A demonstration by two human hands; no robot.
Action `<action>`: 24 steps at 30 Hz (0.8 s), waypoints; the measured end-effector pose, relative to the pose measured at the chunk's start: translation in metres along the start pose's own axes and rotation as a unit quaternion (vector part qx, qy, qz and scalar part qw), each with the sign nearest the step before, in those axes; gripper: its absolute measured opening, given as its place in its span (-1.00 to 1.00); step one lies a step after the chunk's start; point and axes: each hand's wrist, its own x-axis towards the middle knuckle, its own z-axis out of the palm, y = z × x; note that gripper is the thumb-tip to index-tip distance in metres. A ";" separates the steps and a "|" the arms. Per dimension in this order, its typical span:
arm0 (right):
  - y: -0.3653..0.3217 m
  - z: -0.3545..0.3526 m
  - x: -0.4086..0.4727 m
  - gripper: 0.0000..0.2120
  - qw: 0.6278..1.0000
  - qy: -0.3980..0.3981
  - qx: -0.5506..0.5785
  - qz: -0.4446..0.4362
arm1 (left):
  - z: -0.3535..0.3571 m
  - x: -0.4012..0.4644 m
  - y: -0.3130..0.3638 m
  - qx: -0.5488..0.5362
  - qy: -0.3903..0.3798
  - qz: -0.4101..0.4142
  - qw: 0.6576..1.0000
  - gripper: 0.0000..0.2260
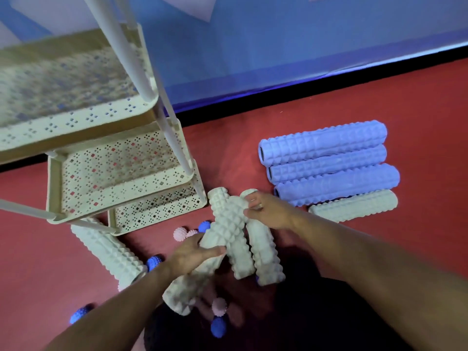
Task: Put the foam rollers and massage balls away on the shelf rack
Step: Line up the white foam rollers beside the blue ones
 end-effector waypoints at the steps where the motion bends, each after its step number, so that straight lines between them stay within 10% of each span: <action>1: -0.004 -0.009 -0.007 -0.85 1.000 0.005 -0.005 -0.002 | -0.001 -0.005 0.018 -0.026 -0.004 0.017 0.999 -0.48; 6: -0.014 -0.066 -0.053 -0.57 0.996 0.007 -0.016 0.085 | 0.015 -0.013 0.111 -0.158 -0.038 0.076 0.984 -0.47; 11: -0.005 -0.115 -0.102 -0.45 0.963 -0.040 0.232 0.133 | 0.049 -0.016 0.193 -0.175 -0.027 0.130 0.975 -0.62; 24: 0.144 -0.145 -0.126 -0.49 0.849 0.222 0.473 0.073 | 0.165 0.025 0.293 -0.107 -0.104 0.205 0.967 -0.86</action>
